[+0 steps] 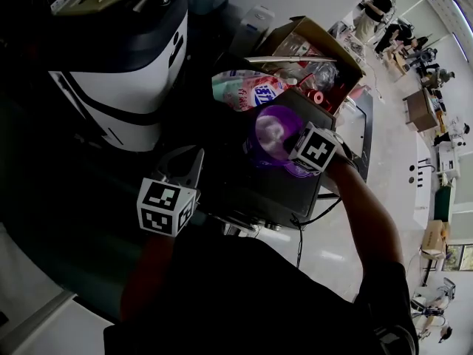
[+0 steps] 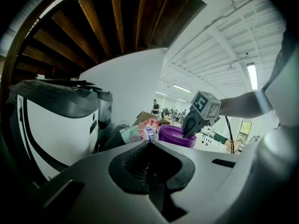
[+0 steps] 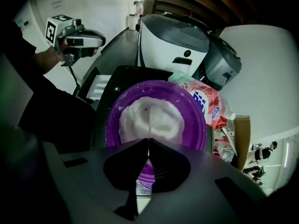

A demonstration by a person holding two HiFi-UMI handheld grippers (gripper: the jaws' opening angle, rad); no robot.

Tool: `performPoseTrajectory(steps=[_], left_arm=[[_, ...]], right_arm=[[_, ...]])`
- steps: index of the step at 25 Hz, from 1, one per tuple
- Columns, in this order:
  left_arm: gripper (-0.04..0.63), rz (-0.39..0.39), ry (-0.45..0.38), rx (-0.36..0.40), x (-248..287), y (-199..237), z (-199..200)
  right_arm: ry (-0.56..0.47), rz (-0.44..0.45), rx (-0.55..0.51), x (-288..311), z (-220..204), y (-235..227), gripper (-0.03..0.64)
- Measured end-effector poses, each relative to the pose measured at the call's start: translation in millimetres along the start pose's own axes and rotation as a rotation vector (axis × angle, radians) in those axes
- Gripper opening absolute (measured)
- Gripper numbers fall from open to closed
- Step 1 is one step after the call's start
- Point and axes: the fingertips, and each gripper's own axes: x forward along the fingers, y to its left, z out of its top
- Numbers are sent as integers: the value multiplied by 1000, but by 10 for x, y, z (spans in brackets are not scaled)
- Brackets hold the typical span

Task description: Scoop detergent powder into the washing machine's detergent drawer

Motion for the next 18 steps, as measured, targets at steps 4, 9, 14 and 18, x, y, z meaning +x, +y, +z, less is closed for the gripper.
performPoseTrajectory(steps=[4,9,14,18], left_arm=[[8,4,9,-9,-33,34,-18],[8,9,15,-18,-53,83,-62],[8,13,21,-26,-79,117,-89],[8,19,26,-32,-97,144,-112]], right_arm=[[-5,37,33,-28,32,17,18],[-13,60,44,-8,73,48,18],[-31,107,60,-10,135,109,18],[-53,159,95,-8,155,143,18]])
